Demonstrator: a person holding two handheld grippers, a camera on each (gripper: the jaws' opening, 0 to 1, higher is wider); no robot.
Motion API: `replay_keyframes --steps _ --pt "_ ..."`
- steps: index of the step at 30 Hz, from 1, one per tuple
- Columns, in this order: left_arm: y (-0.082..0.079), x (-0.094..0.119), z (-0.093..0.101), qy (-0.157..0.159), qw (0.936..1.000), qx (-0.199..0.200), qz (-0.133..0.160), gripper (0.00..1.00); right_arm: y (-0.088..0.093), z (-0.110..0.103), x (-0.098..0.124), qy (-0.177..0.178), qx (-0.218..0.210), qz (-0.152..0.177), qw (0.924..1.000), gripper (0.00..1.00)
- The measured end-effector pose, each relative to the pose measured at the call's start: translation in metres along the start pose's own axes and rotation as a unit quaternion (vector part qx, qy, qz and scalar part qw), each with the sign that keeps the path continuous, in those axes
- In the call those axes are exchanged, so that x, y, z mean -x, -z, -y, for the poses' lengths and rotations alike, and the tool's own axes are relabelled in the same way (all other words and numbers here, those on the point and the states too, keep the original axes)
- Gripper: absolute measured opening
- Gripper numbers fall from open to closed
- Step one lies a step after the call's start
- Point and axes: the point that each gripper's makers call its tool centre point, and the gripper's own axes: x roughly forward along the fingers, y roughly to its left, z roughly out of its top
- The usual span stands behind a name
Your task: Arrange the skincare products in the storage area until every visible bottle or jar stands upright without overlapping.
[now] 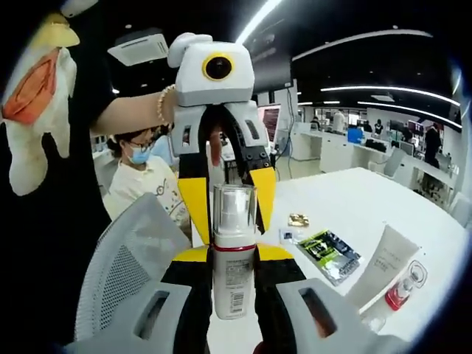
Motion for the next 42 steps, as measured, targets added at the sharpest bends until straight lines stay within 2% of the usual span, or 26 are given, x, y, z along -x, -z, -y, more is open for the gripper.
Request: replay_keyframes --steps 4,6,13,24,33,37,42 --pt "-0.003 -0.003 0.001 -0.002 1.0000 -0.008 -0.004 0.26 0.001 0.002 0.002 0.005 0.000 0.001 1.0000 0.20" --pt "-0.004 -0.004 0.002 0.003 0.9999 -0.005 -0.012 0.25 0.002 0.001 0.002 0.004 0.004 -0.001 1.0000 0.20" --pt "-0.001 -0.009 0.003 0.010 0.9986 -0.031 -0.042 0.24 0.007 0.003 0.002 0.012 0.005 -0.011 0.9999 0.21" --pt "0.002 -0.022 0.000 0.020 0.9963 -0.036 -0.075 0.24 0.018 0.007 0.006 0.037 -0.010 -0.025 0.9989 0.21" --pt "0.005 -0.032 -0.007 0.020 0.9954 -0.030 -0.089 0.24 0.028 0.016 0.010 0.063 -0.027 -0.029 0.9972 0.22" --pt "0.009 -0.034 -0.014 0.014 0.9948 -0.033 -0.096 0.24 0.037 0.018 0.012 0.073 -0.026 -0.044 0.9960 0.27" --pt "0.013 -0.039 -0.022 0.012 0.9944 -0.027 -0.102 0.24 0.045 0.020 0.015 0.083 -0.043 -0.045 0.9946 0.32"
